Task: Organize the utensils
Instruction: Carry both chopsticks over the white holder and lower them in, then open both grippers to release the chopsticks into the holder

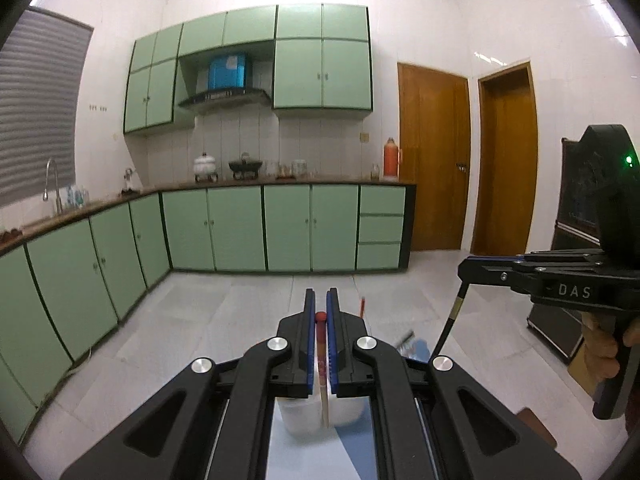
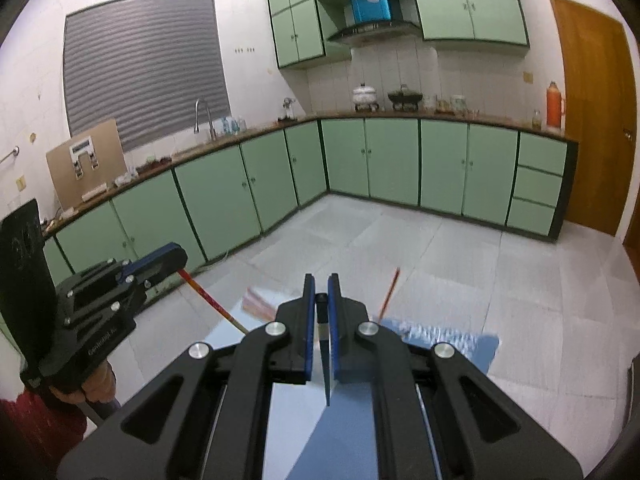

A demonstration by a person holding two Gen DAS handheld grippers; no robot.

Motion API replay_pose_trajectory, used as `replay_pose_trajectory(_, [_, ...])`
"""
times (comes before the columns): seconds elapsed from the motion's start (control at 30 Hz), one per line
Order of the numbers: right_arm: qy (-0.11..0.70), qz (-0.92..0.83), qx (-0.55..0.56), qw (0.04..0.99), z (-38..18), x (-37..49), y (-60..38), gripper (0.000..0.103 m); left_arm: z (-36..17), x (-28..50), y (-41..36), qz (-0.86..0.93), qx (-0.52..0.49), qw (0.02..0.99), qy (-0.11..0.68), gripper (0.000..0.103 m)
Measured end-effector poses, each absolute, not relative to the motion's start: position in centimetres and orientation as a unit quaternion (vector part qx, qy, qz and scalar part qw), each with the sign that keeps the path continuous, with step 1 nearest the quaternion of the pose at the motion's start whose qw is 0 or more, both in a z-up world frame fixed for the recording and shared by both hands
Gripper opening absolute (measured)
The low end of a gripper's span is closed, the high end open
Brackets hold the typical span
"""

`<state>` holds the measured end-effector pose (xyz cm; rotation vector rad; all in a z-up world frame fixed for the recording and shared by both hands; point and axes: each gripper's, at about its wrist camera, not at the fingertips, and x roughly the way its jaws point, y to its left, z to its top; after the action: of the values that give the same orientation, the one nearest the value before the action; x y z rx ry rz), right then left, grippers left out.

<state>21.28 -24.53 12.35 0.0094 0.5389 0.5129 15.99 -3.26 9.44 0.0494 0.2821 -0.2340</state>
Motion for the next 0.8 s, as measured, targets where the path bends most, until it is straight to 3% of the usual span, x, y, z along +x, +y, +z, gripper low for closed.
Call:
replay_pose_trajectory(0.3, [0.244,0.222,0.01,0.944,13.0,27.9,-24.2,0.005,10.9,21.9,-4.1,-0.099,0.027,0.988,0.115,0.005])
replay_pose_trajectory(0.8, [0.311,0.224,0.027,0.923,3.8,33.1,-23.3,0.01,1.5,29.2,-3.3,-0.088,0.011,0.974,0.21,0.007])
